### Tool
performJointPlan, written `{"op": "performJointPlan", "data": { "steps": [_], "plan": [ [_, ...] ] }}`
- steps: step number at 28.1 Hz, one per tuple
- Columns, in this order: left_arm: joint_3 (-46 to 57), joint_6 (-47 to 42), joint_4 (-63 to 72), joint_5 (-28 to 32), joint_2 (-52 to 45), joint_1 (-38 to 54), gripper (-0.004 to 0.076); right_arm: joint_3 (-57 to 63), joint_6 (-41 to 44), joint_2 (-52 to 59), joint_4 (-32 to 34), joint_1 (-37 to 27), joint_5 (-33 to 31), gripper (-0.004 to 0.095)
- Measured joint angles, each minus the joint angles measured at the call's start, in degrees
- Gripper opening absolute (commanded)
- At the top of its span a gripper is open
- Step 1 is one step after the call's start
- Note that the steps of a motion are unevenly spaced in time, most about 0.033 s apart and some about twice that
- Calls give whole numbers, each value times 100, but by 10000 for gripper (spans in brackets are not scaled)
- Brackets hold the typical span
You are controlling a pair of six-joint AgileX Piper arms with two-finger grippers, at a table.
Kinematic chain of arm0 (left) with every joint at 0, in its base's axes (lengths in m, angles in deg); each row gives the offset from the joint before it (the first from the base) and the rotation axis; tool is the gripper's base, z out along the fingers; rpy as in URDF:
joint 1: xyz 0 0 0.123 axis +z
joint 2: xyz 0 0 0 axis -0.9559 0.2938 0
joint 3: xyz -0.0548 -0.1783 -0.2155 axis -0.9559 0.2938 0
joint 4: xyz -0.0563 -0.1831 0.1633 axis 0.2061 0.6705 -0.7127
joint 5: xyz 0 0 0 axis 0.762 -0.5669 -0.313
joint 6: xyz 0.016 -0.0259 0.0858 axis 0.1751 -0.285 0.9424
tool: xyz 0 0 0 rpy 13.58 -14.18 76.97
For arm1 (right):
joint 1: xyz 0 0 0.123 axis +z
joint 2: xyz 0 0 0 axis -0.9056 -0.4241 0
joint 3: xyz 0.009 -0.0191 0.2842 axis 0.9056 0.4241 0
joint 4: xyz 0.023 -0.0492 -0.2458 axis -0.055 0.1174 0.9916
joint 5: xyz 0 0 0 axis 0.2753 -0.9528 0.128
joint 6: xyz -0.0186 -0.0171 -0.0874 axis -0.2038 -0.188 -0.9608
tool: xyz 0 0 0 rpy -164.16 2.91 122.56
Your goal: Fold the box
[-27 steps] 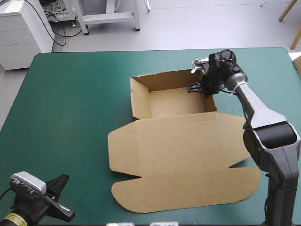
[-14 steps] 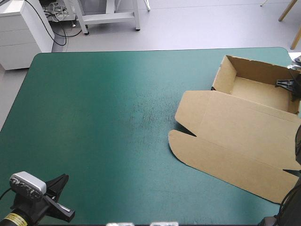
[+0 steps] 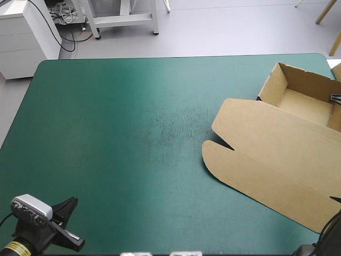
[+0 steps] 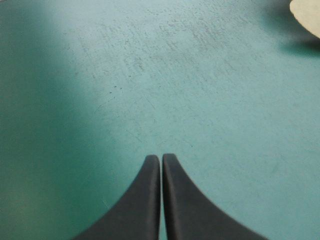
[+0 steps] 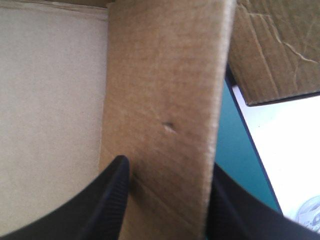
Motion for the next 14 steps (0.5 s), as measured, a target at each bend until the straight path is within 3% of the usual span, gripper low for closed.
{"op": "performJointPlan", "data": {
  "steps": [8, 14],
  "plan": [
    [0, 0, 0, 0, 0, 0, -8, 0, -23, 531, -46, -10, 0, 580],
    [0, 0, 0, 0, 0, 0, -8, 0, -23, 1712, -90, 285, -28, 554]
  ]
}}
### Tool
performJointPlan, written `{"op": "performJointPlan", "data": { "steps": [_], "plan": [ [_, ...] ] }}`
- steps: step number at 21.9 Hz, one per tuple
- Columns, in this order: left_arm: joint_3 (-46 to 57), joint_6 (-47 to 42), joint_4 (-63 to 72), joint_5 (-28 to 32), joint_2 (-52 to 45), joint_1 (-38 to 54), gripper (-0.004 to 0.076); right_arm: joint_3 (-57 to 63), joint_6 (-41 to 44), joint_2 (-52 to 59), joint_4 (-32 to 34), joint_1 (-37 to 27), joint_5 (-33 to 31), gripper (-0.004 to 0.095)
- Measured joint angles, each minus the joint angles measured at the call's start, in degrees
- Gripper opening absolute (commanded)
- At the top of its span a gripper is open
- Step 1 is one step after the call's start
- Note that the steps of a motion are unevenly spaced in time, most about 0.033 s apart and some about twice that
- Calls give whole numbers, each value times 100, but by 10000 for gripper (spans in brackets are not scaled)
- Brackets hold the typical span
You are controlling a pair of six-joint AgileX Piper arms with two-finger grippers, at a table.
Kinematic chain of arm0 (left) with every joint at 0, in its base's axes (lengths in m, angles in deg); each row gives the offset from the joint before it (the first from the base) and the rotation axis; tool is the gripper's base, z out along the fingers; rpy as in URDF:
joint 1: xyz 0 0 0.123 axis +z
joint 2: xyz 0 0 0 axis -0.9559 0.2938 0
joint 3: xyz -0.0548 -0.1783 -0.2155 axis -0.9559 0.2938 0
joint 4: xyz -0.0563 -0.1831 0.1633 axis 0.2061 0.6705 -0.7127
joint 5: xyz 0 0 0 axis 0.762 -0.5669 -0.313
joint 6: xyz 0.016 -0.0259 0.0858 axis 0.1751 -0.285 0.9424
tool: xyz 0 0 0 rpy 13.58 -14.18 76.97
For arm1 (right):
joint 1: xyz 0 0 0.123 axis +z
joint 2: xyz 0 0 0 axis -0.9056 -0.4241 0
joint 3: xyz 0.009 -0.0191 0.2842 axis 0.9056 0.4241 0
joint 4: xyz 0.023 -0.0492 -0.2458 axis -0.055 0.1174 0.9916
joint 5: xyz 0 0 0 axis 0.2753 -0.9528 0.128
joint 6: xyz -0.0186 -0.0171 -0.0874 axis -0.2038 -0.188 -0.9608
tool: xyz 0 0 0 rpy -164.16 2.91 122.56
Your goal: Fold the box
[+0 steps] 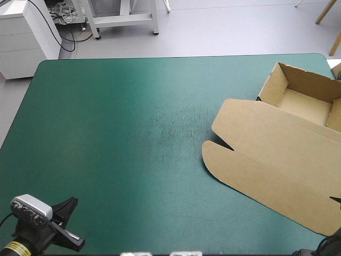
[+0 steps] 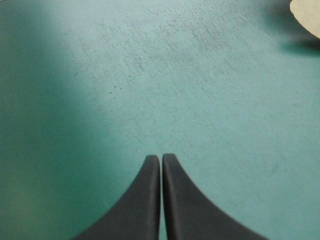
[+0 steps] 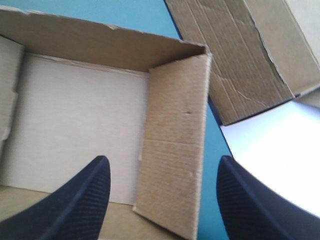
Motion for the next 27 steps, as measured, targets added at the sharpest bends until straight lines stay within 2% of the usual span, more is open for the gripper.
{"op": "performJointPlan", "data": {
  "steps": [5, 9, 12, 16, 21, 26, 27],
  "plan": [
    [0, 0, 0, 0, 0, 0, -8, 0, 0, 1210, -365, 943, -83, 386],
    [0, 0, 0, 0, 0, 0, -8, 263, 53, 2237, -442, 2247, -103, 216],
    [0, 0, 0, 0, 0, 0, -8, 976, 137, 2946, -453, 2965, -122, -17],
    [0, 0, 0, 0, 0, 0, -8, 2766, 248, 4109, -453, 3712, -128, -18],
    [0, 0, 0, 0, 0, 0, -8, 4316, 258, 4985, -421, 3758, 305, -18],
    [0, 0, 0, 0, 0, 0, -8, 5701, 239, 5969, -421, 3758, 1027, -18],
    [0, 0, 0, 0, 0, 0, -8, 6259, 239, 6382, -421, 3758, 1329, -18]
  ]
}}
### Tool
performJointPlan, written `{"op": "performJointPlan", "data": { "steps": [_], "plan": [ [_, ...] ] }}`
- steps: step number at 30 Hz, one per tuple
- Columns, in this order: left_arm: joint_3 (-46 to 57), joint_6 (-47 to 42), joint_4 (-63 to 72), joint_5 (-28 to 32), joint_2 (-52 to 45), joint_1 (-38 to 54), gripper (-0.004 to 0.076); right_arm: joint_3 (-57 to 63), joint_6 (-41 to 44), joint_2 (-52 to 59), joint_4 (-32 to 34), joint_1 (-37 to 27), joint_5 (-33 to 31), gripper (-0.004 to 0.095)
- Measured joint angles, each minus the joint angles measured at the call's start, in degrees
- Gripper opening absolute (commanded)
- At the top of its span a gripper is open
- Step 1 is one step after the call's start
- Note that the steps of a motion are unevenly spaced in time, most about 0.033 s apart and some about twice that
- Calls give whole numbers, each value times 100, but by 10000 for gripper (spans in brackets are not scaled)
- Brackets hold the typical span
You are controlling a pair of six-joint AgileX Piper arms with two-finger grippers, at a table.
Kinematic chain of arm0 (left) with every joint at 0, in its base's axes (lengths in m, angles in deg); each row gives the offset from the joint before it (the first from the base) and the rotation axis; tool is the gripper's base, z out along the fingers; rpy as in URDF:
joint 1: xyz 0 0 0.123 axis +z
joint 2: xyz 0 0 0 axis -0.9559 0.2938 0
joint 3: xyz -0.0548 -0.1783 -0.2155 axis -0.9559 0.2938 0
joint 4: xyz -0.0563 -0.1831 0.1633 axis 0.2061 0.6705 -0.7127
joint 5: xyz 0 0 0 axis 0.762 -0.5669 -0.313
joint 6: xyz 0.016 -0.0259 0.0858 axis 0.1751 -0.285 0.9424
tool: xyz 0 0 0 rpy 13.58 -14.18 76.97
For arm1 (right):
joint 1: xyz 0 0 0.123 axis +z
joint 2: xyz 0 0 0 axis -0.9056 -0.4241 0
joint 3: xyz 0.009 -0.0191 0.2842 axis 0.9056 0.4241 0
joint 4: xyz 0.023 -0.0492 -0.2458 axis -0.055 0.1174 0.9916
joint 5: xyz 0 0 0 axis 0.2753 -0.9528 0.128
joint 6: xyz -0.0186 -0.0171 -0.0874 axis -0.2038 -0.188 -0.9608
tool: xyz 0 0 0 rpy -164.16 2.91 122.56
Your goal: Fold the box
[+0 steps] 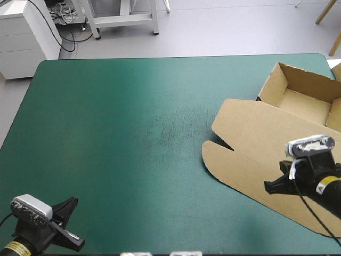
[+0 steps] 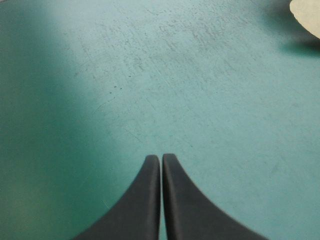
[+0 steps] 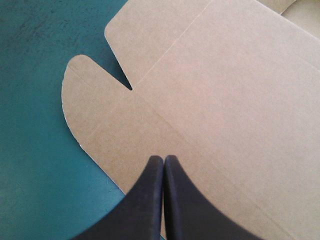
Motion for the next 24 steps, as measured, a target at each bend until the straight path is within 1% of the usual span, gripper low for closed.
{"op": "performJointPlan", "data": {
  "steps": [3, 6, 12, 16, 24],
  "plan": [
    [0, 0, 0, 0, 0, 0, -8, 718, 0, 531, 0, 0, 342, -18],
    [0, 0, 0, 0, 0, 0, -8, 1373, 0, 987, 0, 0, 545, -20],
    [0, 0, 0, 7, 0, 0, -8, 2203, 0, 1598, 0, 0, 864, -20],
    [0, 0, 0, 13, 0, 0, -8, 2375, 0, 1712, 0, 0, 1082, -20],
    [0, 0, 0, 13, 0, 0, -8, 2379, 26, 1723, 0, 0, 1140, -20]
  ]
}}
